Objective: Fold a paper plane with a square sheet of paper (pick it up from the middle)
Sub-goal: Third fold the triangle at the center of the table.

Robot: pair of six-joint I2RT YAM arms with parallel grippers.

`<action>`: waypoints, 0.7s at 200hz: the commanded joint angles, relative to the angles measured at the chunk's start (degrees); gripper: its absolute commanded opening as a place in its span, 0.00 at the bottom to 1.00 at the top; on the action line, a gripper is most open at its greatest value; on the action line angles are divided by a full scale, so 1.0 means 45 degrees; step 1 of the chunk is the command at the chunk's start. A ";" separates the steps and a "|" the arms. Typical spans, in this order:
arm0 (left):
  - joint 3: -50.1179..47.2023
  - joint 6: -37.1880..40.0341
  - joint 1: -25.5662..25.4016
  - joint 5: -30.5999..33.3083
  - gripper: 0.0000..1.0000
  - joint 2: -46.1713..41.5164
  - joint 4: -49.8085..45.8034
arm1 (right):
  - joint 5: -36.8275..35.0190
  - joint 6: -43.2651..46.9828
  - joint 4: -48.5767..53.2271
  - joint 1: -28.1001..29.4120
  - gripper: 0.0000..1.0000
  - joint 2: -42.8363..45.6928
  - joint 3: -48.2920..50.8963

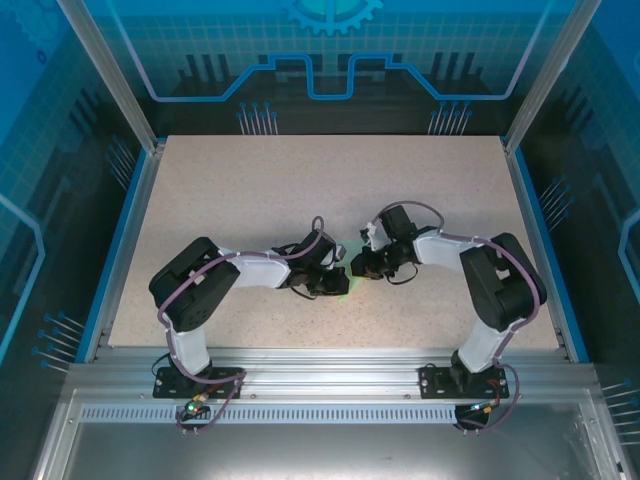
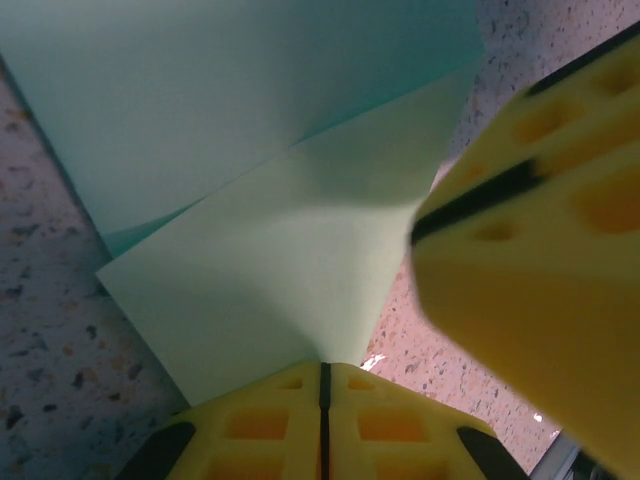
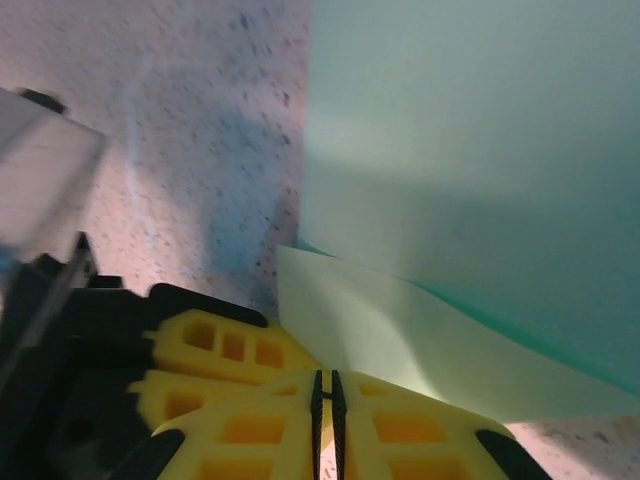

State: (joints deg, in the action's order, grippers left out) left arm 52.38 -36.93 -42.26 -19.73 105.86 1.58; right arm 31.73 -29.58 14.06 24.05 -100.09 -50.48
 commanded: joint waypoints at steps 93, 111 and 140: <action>0.0068 0.0301 -0.0230 -0.0118 0.24 -0.1660 -0.1703 | -0.1182 0.0385 0.0548 -0.0380 0.08 -0.1192 0.0180; 0.0185 0.0174 -0.0228 -0.0390 0.26 -0.1777 -0.1453 | -0.1171 0.0384 0.0522 -0.0366 0.08 -0.1179 0.0186; 0.0515 0.0004 -0.0219 -0.0768 0.26 -0.1183 -0.1149 | -0.1199 0.0363 0.0507 -0.0382 0.08 -0.1222 0.0213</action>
State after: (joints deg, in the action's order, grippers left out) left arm 52.62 -36.99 -42.92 -20.82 99.18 -3.20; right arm 31.09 -28.91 14.06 22.83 -103.63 -50.57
